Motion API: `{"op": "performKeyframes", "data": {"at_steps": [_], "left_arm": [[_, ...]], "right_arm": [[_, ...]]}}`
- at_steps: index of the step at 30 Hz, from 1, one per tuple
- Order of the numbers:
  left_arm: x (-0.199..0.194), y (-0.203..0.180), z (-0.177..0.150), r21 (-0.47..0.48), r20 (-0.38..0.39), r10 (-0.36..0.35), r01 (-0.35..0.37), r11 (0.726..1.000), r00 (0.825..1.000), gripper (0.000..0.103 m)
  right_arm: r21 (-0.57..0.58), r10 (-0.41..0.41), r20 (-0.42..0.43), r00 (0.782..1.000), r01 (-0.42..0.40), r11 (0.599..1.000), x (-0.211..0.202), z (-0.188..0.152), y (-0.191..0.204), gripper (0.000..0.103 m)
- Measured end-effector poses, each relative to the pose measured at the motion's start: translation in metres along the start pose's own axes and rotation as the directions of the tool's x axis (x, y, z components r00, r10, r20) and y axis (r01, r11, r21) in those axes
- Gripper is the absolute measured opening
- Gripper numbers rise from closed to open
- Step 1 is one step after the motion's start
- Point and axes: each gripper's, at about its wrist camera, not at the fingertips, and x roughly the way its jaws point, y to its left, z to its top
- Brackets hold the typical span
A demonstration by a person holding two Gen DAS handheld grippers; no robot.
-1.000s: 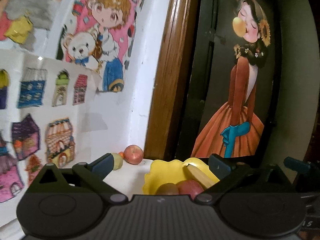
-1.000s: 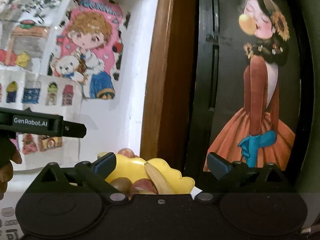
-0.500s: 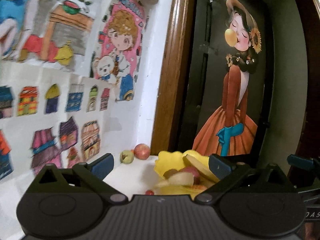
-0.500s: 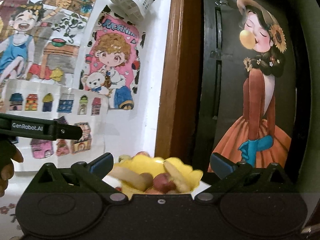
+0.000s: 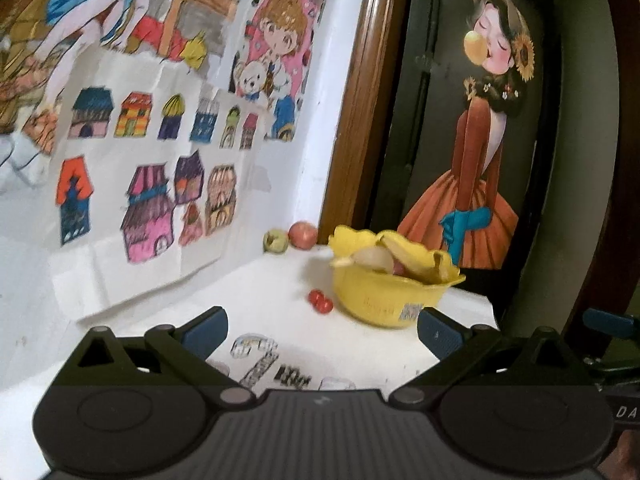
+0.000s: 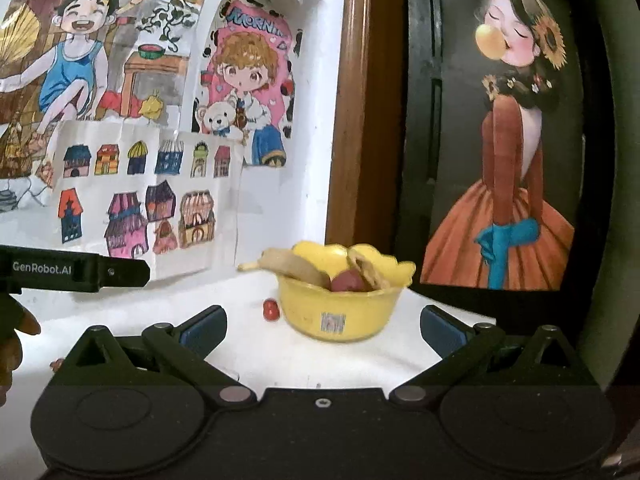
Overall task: Organize fruits
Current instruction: 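Lift both open tools out of the bowl back over the table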
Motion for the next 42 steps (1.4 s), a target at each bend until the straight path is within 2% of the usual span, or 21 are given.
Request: {"op": "performKeyframes", "data": {"at_steps": [7,13,23,33,39,42], "left_arm": [[-0.012,0.007,-0.023,0.012,-0.082,0.029,-0.028,1.000,0.996,0.103],[-0.021,0.015,-0.042,0.025,-0.128,0.059,-0.056,0.998,0.990,0.103],[-0.021,0.022,-0.054,-0.005,-0.154,0.086,-0.088,0.996,0.984,0.103],[-0.023,0.029,-0.068,-0.064,-0.127,0.106,-0.114,0.991,0.986,0.103],[-0.021,0.032,-0.066,-0.046,-0.134,0.117,-0.124,0.991,0.984,0.103],[-0.021,0.034,-0.061,-0.030,-0.124,0.134,-0.139,0.990,0.983,0.103]], "right_arm": [[0.034,-0.012,-0.068,0.998,0.015,0.999,-0.008,-0.017,0.013,0.102],[0.050,0.008,-0.105,0.994,-0.003,0.999,-0.010,-0.030,0.024,0.102],[0.082,0.030,-0.142,0.989,-0.018,0.996,-0.003,-0.041,0.028,0.102],[0.142,0.020,-0.207,0.978,0.010,0.990,0.015,-0.057,0.018,0.102],[0.132,0.039,-0.225,0.974,-0.009,0.991,0.027,-0.057,0.015,0.102],[0.087,0.030,-0.231,0.972,-0.010,0.996,0.035,-0.055,0.014,0.102]]}}
